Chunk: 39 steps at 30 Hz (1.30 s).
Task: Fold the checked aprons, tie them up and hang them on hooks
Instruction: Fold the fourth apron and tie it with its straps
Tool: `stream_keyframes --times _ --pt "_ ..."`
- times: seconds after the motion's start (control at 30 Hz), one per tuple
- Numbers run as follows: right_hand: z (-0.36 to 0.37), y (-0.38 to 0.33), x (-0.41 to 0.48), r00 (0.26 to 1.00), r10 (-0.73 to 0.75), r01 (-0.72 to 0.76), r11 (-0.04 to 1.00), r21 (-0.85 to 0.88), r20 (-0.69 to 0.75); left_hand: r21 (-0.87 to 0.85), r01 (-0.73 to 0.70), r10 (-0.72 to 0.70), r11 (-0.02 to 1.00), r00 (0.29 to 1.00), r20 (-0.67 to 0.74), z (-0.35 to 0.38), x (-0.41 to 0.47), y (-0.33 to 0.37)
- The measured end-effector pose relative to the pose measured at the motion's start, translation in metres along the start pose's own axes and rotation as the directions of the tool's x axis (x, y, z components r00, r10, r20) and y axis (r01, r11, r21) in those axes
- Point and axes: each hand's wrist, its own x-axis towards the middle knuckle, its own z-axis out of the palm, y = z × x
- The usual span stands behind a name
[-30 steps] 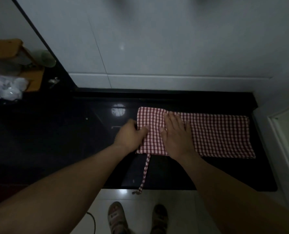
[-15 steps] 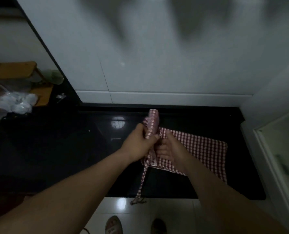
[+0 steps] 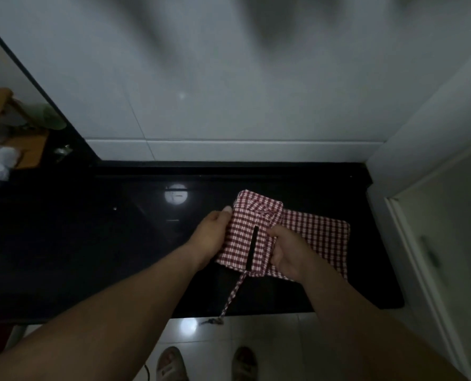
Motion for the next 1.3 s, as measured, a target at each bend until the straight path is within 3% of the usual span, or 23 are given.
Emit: stream_keyframes --times 0.1,0.17,0.23,0.27,0.3,0.37,0.43,0.5,0.53,0.57,0.63,0.7,0.73,0.8,0.87,0.97,1.3 --pt "-0.004 0.002 0.005 1.0 0.009 -0.008 1.0 0.022 -0.024 -0.016 0.045 -0.042 0.999 0.99 0.134 0.002 0.007 0.0" --pt "-0.002 -0.001 0.008 0.998 -0.006 0.004 0.999 -0.033 -0.068 0.045 0.033 -0.039 0.998 0.99 0.134 0.005 0.008 0.002" --pt "0.004 -0.002 0.01 0.988 -0.047 0.02 0.984 -0.178 -0.146 0.092 -0.014 0.008 0.996 0.998 0.064 0.008 0.01 0.0" --pt "0.007 -0.002 0.012 0.973 -0.118 0.047 0.943 -0.331 -0.198 0.104 -0.052 0.051 0.993 0.999 0.013 0.009 0.01 -0.004" --pt "0.01 0.0 0.014 0.94 -0.238 0.087 0.861 -0.5 -0.246 0.127 -0.092 0.099 0.988 0.994 -0.05 0.01 0.009 -0.008" --pt "0.016 0.006 0.014 0.777 -0.581 0.199 0.593 -0.781 -0.243 0.236 -0.157 0.201 0.959 0.964 -0.175 0.005 0.006 -0.017" --pt "0.024 0.011 0.009 0.602 -0.798 0.306 0.278 -0.911 -0.041 0.374 -0.177 0.275 0.91 0.934 -0.227 -0.002 0.001 -0.023" --pt "0.03 0.023 0.014 0.605 -0.767 0.36 0.027 -0.933 0.212 0.54 -0.174 0.359 0.824 0.896 -0.26 -0.007 -0.005 -0.028" --pt "0.031 0.031 0.017 0.634 -0.724 0.35 -0.045 -0.936 0.272 0.66 -0.191 0.471 0.727 0.838 -0.277 -0.009 -0.008 -0.03" --pt "0.029 0.037 0.02 0.649 -0.705 0.328 -0.077 -0.942 0.284 0.776 -0.219 0.606 0.592 0.756 -0.249 -0.009 -0.01 -0.032" --pt "0.025 0.043 0.025 0.64 -0.718 0.309 -0.086 -0.947 0.273 0.907 -0.331 0.788 0.261 0.616 -0.001 -0.011 -0.011 -0.03" --pt "0.022 0.043 0.027 0.636 -0.709 0.34 -0.099 -0.935 0.306 0.891 -0.454 0.733 0.008 0.609 0.304 -0.016 -0.004 -0.028" --pt "0.019 0.042 0.026 0.641 -0.699 0.353 -0.099 -0.931 0.317 0.879 -0.475 0.649 -0.033 0.659 0.381 -0.018 0.001 -0.028" --pt "0.014 0.041 0.027 0.638 -0.707 0.326 -0.109 -0.939 0.304 0.896 -0.444 0.5 -0.017 0.772 0.392 -0.022 0.012 -0.032" --pt "0.008 0.044 0.026 0.641 -0.711 0.252 -0.161 -0.954 0.289 0.913 -0.408 0.45 -0.016 0.812 0.37 -0.022 0.017 -0.037" --pt "0.006 0.044 0.025 0.646 -0.693 0.209 -0.242 -0.947 0.32 0.92 -0.392 0.455 -0.007 0.818 0.352 -0.019 0.017 -0.039" --pt "0.022 0.037 0.036 0.729 -0.57 0.27 -0.27 -0.924 0.38 0.943 -0.332 0.469 0.028 0.838 0.281 -0.021 0.015 -0.041"
